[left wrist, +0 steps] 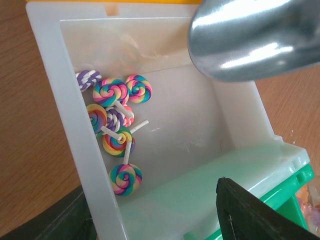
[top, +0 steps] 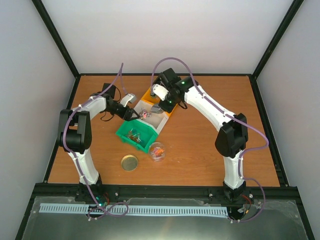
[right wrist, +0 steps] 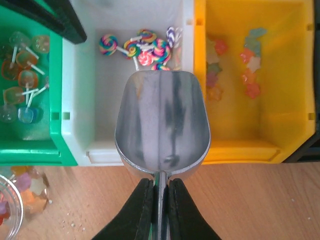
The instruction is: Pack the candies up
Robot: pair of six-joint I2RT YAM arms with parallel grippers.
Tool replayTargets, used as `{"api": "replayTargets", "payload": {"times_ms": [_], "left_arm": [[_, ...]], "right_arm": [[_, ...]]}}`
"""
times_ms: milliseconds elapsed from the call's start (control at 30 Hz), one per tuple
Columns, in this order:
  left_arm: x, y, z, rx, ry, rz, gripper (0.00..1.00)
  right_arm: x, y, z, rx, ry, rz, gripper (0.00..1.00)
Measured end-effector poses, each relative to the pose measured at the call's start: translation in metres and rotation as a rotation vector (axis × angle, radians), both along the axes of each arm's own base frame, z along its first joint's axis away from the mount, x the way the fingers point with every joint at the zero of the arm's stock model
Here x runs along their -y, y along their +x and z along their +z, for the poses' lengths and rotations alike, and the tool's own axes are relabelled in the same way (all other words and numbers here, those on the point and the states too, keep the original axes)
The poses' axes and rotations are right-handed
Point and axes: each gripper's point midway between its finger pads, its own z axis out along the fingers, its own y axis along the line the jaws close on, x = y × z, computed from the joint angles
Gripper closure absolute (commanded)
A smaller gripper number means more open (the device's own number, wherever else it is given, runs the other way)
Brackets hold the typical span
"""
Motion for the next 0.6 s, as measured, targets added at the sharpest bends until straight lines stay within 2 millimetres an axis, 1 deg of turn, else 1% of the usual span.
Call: {"api": "replayTargets", "payload": {"times_ms": [200,300,367,467,600], "left_arm": [[0.000,0.000,0.000,0.001,0.002,0.000,0.36],[0.000,0.000,0.000,0.001,0.003,0.000,0.36],[0.000,0.000,0.000,0.001,0.004,0.000,0.36],[0.001,0.000,0.000,0.002,0.003,-0.002,0.36],[0.001,0.001,0.000,0.003,0.004,-0.003,0.37]], "right_arm": [[0.010,-0.012,-0.019,-0.068,-0.061,0.009,0.97],[0.014,-0.014,-0.034,-0.102,-0.105,0.005,0.97],[0.017,-0.015,-0.048,-0.133,-0.138,0.003,0.97],[0.008,-0.008,-0.060,-0.137,-0.142,0.009,0.97],[0.001,-0.004,-0.062,-0.137,-0.139,0.016,0.97]]}}
